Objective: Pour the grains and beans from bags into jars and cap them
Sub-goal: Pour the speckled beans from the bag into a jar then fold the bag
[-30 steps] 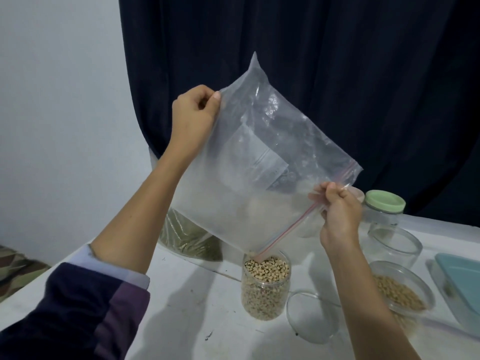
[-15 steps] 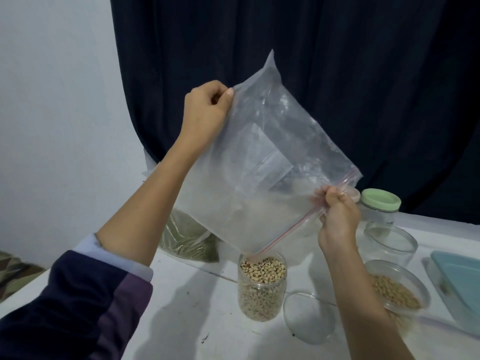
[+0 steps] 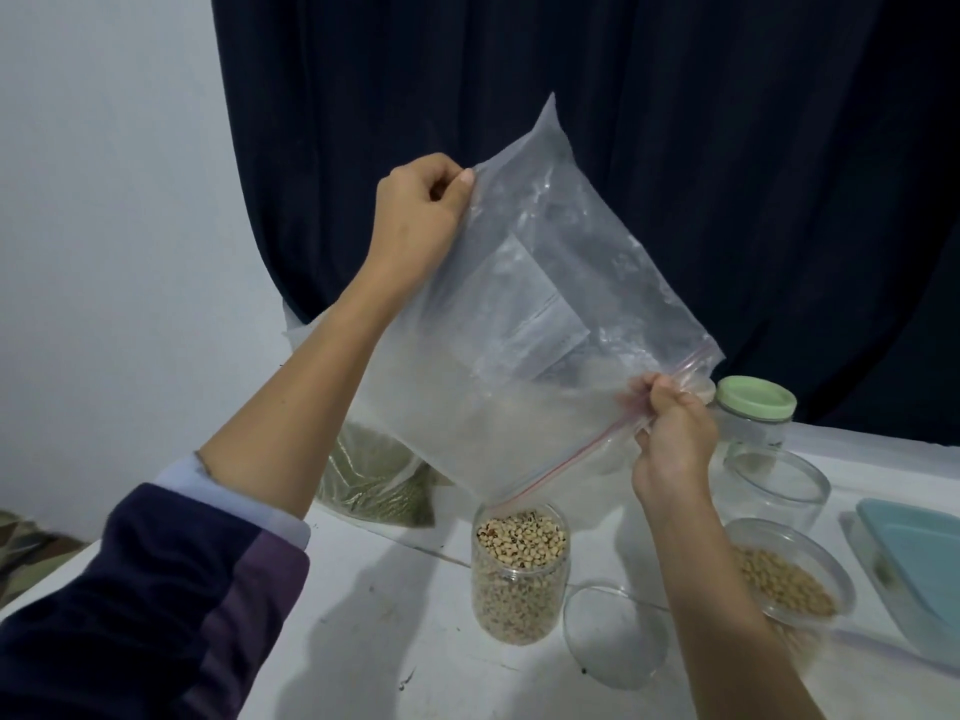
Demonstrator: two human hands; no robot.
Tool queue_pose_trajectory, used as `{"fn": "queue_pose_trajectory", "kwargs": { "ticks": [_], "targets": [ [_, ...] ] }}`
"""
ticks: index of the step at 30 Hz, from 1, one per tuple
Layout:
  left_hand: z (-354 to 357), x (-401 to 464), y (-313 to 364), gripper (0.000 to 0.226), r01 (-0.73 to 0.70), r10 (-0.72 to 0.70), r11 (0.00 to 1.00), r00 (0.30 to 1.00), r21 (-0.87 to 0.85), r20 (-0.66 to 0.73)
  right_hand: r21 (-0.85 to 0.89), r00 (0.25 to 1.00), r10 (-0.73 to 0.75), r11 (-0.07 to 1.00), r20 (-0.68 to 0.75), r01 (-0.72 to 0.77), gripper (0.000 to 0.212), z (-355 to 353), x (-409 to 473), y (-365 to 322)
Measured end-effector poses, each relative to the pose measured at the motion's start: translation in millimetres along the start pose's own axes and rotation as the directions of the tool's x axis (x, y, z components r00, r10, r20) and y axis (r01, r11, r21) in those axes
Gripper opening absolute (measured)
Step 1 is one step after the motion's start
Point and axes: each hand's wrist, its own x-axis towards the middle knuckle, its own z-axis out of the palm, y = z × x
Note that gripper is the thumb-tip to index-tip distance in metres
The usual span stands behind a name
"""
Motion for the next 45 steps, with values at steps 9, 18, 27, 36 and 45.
{"fn": "queue_pose_trajectory", "kwargs": {
  "ticks": [9,18,27,36,45],
  "targets": [
    [1,9,-6,0.025,0.005,-0.004,0.999,1.0,0.045,-0.013,0.079,1.0,0.014,0.997,-0.003,-0.014,0.027,9,-2,-7],
    [-6,11,-33,0.025,0.072,-0.077,0.986,0.997,0.151,0.021,0.164,0.961,0.275,0.948,0.011,-0.273,0.025,33,2,-16],
    [-16,-45,-74,0.072,-0.273,0.208,0.863,0.959,0.425,0.194,0.211,0.909,0.416,0.891,-0.029,-0.402,0.018,38,13,-12],
    [9,-144,-110,0.092,-0.219,0.063,0.907,0.914,0.359,0.4,0.439,0.873,0.486,0.778,0.029,-0.448,0.036,47,-11,-18],
    [27,-132,-60,0.021,-0.002,0.025,0.961,0.996,-0.275,0.08,0.364,0.987,0.129,0.918,0.098,-0.156,0.01,11,-36,-57]
  ]
}}
